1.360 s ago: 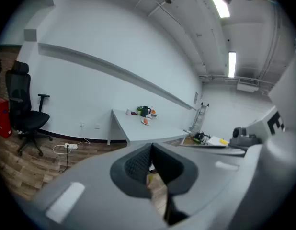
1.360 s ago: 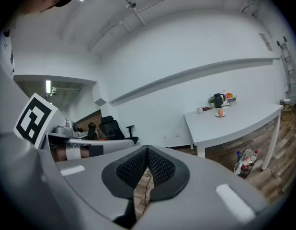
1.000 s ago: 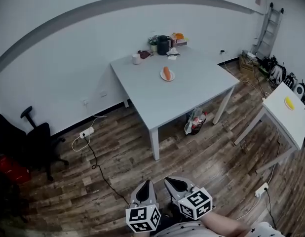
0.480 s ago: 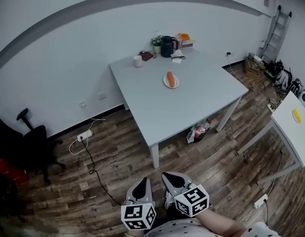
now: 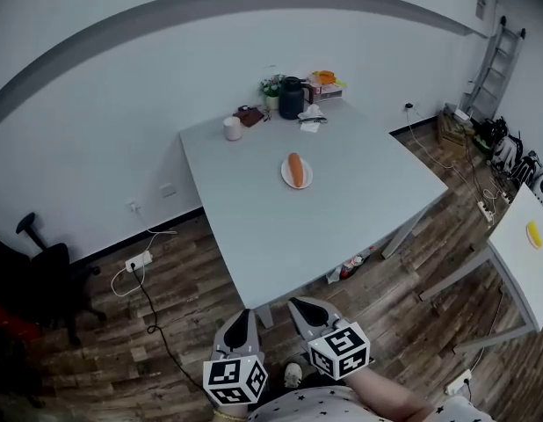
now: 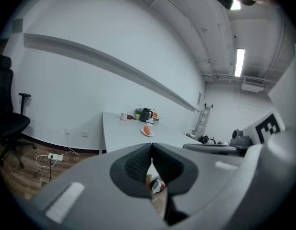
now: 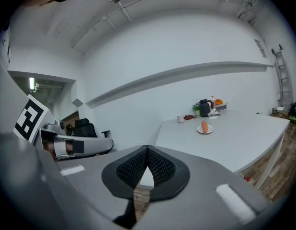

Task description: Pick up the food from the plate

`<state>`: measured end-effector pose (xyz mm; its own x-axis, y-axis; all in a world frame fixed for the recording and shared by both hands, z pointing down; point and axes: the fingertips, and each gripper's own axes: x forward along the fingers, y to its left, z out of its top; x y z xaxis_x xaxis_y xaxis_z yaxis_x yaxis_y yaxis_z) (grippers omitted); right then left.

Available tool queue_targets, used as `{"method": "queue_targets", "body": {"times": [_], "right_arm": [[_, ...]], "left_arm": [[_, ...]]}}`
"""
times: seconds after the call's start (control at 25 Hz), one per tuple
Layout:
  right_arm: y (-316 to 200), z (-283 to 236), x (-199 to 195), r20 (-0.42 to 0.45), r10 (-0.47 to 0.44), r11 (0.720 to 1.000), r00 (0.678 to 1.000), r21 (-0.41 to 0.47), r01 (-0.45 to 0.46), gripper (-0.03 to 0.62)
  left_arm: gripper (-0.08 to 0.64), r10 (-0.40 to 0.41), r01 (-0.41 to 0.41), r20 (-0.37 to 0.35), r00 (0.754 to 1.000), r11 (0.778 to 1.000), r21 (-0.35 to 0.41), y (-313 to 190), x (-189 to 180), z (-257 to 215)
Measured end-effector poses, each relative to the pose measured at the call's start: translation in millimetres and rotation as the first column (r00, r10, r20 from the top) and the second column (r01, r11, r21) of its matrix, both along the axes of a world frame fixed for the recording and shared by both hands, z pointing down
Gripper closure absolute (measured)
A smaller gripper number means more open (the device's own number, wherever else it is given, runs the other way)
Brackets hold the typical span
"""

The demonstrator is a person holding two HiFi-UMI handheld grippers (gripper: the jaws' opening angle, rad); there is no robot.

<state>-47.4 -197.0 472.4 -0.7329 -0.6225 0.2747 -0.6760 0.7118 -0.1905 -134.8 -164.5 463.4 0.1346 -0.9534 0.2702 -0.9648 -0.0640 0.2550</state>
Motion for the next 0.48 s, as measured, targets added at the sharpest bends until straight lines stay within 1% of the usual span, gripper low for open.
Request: {"method": "queue_targets", "body": {"times": [0.2, 0.48], "right_arm": [[-44.8, -0.8, 0.4, -0.010, 0.009, 1.000, 1.000, -0.013, -0.009, 0.593], [-101.5, 16.1, -5.2, -0.046, 0.041, 0.998, 0.998, -0.051, -0.043, 0.592]], "left_arm": [[0.552, 0.010, -0.010, 0.000, 1.000, 0.999, -0.050, -48.6, 2.9, 8.1], [0.552, 0.060, -0.060, 0.000, 0.998, 0.997, -0.056, -118.2, 3.1, 13.7]]}}
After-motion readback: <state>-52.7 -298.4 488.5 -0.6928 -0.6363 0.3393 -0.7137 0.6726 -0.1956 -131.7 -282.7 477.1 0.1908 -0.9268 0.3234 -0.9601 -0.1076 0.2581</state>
